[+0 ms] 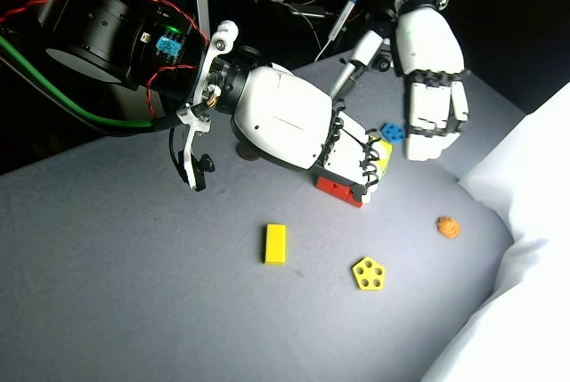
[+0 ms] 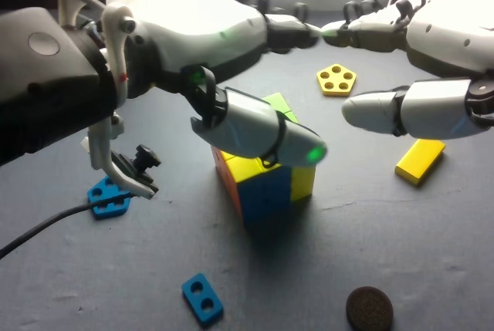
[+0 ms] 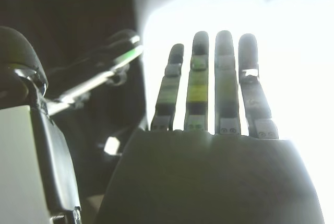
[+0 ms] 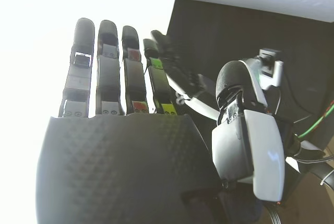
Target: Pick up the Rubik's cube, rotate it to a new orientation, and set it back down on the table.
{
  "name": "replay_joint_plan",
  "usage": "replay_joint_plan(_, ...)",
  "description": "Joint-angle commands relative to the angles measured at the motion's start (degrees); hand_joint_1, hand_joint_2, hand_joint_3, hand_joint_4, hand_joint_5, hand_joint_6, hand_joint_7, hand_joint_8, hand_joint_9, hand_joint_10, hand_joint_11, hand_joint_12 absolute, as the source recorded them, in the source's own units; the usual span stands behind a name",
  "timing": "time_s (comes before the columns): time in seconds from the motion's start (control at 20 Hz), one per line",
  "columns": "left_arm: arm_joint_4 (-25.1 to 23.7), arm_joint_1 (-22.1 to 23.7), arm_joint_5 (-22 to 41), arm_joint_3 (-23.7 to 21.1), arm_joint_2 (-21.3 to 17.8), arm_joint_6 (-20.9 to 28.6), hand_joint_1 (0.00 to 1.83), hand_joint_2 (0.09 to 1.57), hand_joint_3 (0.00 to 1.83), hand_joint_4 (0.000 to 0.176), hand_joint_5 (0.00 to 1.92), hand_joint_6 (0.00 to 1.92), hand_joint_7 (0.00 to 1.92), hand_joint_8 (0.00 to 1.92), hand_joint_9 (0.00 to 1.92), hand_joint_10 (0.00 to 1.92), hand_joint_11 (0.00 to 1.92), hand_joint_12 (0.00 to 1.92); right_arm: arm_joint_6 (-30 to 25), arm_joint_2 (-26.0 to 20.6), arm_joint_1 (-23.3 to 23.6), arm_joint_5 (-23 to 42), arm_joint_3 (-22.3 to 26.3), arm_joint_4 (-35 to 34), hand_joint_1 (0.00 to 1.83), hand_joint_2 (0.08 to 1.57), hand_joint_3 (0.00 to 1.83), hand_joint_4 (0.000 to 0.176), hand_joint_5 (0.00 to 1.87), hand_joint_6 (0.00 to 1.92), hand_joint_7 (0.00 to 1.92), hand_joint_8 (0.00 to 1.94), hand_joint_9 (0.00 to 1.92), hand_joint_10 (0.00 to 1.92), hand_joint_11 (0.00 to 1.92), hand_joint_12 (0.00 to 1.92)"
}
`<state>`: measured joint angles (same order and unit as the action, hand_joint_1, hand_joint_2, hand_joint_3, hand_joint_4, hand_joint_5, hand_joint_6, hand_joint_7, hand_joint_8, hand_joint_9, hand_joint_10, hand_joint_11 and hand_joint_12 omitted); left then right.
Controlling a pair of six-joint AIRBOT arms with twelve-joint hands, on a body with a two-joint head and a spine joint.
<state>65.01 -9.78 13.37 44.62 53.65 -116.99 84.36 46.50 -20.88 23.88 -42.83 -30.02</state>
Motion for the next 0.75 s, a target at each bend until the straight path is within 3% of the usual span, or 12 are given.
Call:
replay_joint_plan(0.0,-1.7,1.2,0.7,-0.4,-0.9,0.1,0.35,1.00,0.01,0.002,0.30,0.02,0.49,0.03,0.53,0.12,0.05,1.36,0.0,-0.4,0.5,6.1,0.2,0.9,0.11,1.23,0.00,0.000,0.33,0.03,0.45,0.00,0.26,0.53,0.00,1.30)
replay_joint_plan(0.1,-2.8,2.6,0.7,-1.0,-1.3,0.1,0.36,1.01,0.00,0.000,0.39,0.00,0.55,0.15,0.39,0.72,0.09,1.48,0.0,-0.4,0.4,6.1,0.2,0.9,0.13,1.23,0.00,0.000,0.40,0.05,0.56,0.03,0.25,0.81,0.00,1.46)
replay_joint_plan(0.15,-3.4,3.3,0.7,-1.2,-1.3,0.1,0.37,1.02,0.00,0.000,0.49,0.03,0.50,0.52,0.36,1.03,0.14,1.55,0.0,-0.4,0.4,6.1,0.2,0.9,0.21,1.20,0.00,0.000,0.50,0.10,0.70,0.10,0.35,0.95,0.00,1.59)
replay_joint_plan(0.2,-3.7,4.1,0.8,-1.4,-1.3,0.1,0.37,1.03,0.00,0.000,0.56,0.06,0.43,0.82,0.36,1.16,0.19,1.55,0.0,-0.4,0.4,6.1,0.2,0.9,0.24,1.20,0.00,0.000,0.55,0.16,0.74,0.20,0.39,1.06,0.01,1.70)
replay_joint_plan(0.25,-3.9,4.6,0.8,-1.5,-1.3,0.1,0.36,1.05,0.00,0.000,0.52,0.42,0.40,1.08,0.36,1.28,0.20,1.60,0.0,-0.4,0.4,6.1,0.2,0.9,0.23,1.21,0.00,0.000,0.56,0.33,0.67,0.55,0.42,1.26,0.12,1.81)
replay_joint_plan(0.3,-3.9,5.0,0.8,-1.6,-1.3,0.1,0.37,1.07,0.00,0.000,0.44,0.73,0.39,1.22,0.37,1.37,0.22,1.65,0.0,-0.4,0.4,6.1,0.2,0.9,0.22,1.22,0.00,0.000,0.53,0.55,0.60,0.85,0.43,1.35,0.18,1.86)
replay_joint_plan(0.35,-3.9,5.2,0.9,-1.7,-1.3,0.1,0.37,1.07,0.00,0.000,0.44,0.73,0.39,1.22,0.37,1.37,0.22,1.65,0.0,-0.4,0.3,6.1,0.2,0.9,0.22,1.22,0.00,0.000,0.53,0.55,0.60,0.85,0.43,1.35,0.18,1.86)
replay_joint_plan(0.45,-4.4,5.7,0.8,-1.9,-1.4,0.1,0.37,1.09,0.00,0.000,0.50,1.02,0.51,1.38,0.46,1.54,0.31,1.83,0.0,-0.4,0.3,6.1,0.2,0.9,0.27,1.22,0.00,0.000,0.51,0.96,0.61,1.17,0.46,1.52,0.24,1.92)
replay_joint_plan(0.6,-4.4,6.2,0.8,-2.2,-1.9,0.1,0.43,1.10,0.00,0.000,0.58,1.04,0.57,1.47,0.50,1.68,0.34,1.92,0.0,-0.4,0.3,6.1,0.2,0.9,0.25,1.24,0.00,0.000,0.57,1.01,0.65,1.19,0.46,1.51,0.23,1.92)
replay_joint_plan(0.65,-4.4,6.3,0.8,-2.2,-1.9,0.1,0.43,1.10,0.00,0.000,0.62,0.99,0.60,1.48,0.51,1.72,0.33,1.92,0.1,-0.4,0.3,6.1,0.2,0.9,0.28,1.24,0.00,0.000,0.58,1.10,0.64,1.30,0.44,1.59,0.20,1.92)
replay_joint_plan(0.7,-4.5,6.3,0.8,-2.2,-1.9,0.1,0.45,1.09,0.00,0.000,0.60,1.08,0.59,1.52,0.51,1.73,0.33,1.92,0.4,-0.4,0.3,6.1,0.2,0.9,0.30,1.24,0.00,0.000,0.57,1.18,0.63,1.38,0.43,1.66,0.19,1.92)
